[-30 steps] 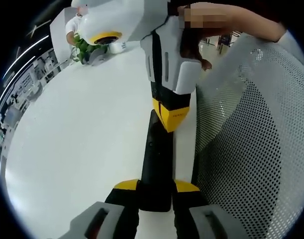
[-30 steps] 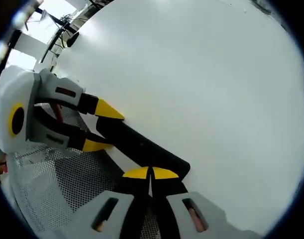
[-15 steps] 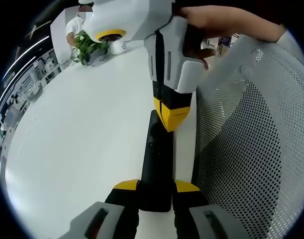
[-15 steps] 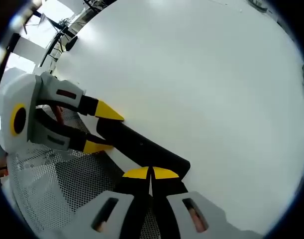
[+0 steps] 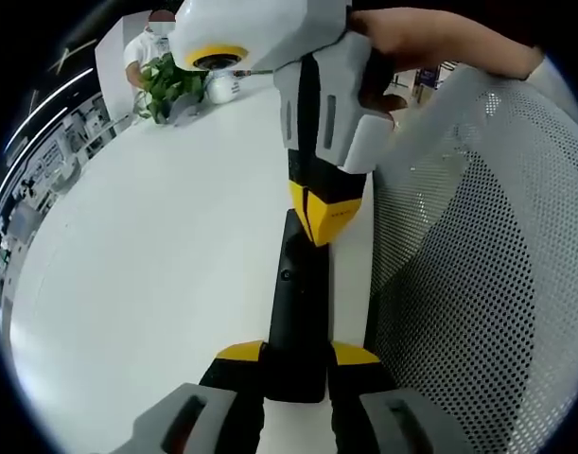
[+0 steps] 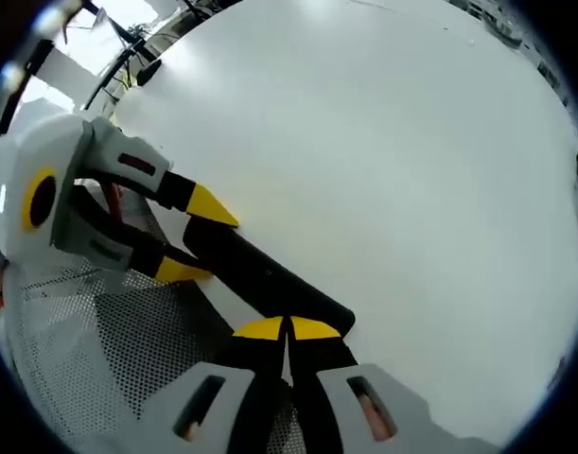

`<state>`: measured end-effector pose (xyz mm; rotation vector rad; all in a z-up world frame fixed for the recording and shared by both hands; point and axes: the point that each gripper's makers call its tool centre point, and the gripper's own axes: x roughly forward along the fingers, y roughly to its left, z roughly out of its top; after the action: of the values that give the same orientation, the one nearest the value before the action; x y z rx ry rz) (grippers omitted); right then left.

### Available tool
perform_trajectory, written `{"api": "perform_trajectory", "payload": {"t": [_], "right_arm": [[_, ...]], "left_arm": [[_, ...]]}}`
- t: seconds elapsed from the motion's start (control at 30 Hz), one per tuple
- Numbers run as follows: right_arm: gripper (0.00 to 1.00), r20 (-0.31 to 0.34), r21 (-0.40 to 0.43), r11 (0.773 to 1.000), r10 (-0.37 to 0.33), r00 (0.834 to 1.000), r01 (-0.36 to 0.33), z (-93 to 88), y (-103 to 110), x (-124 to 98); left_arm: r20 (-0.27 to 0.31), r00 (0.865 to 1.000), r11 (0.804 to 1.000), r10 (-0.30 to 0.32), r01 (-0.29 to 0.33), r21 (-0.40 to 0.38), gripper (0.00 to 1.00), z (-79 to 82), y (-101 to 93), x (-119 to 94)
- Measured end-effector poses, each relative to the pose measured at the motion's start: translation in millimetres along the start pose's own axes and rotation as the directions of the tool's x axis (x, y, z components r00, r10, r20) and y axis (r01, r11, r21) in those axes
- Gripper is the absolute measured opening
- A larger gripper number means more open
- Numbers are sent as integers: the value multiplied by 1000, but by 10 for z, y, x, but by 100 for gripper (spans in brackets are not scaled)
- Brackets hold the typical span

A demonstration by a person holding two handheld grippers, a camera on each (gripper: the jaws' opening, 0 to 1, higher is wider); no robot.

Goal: Press the specified remote control buttons in sequence, fully releasing each button before pressing the next.

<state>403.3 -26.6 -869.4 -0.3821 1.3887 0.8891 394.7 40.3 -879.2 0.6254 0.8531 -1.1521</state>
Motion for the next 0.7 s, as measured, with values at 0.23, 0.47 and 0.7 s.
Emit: {"api": "perform_trajectory", "payload": {"t": [0.23, 0.47, 0.7], "right_arm": [[0, 47, -40, 999, 1, 999, 1, 76, -7, 2], [0, 74, -37, 999, -3, 997, 5, 110, -10, 9], [1, 75, -64, 998, 8, 997, -3, 121, 16, 31]], "left_arm": [[-3, 1000, 1000, 1, -1, 2, 25, 1, 0, 0], [-1, 1000, 1000, 3, -3, -1, 25, 4, -7, -7], [5, 1000, 1000, -1, 1, -4, 25, 8, -2, -2]]}}
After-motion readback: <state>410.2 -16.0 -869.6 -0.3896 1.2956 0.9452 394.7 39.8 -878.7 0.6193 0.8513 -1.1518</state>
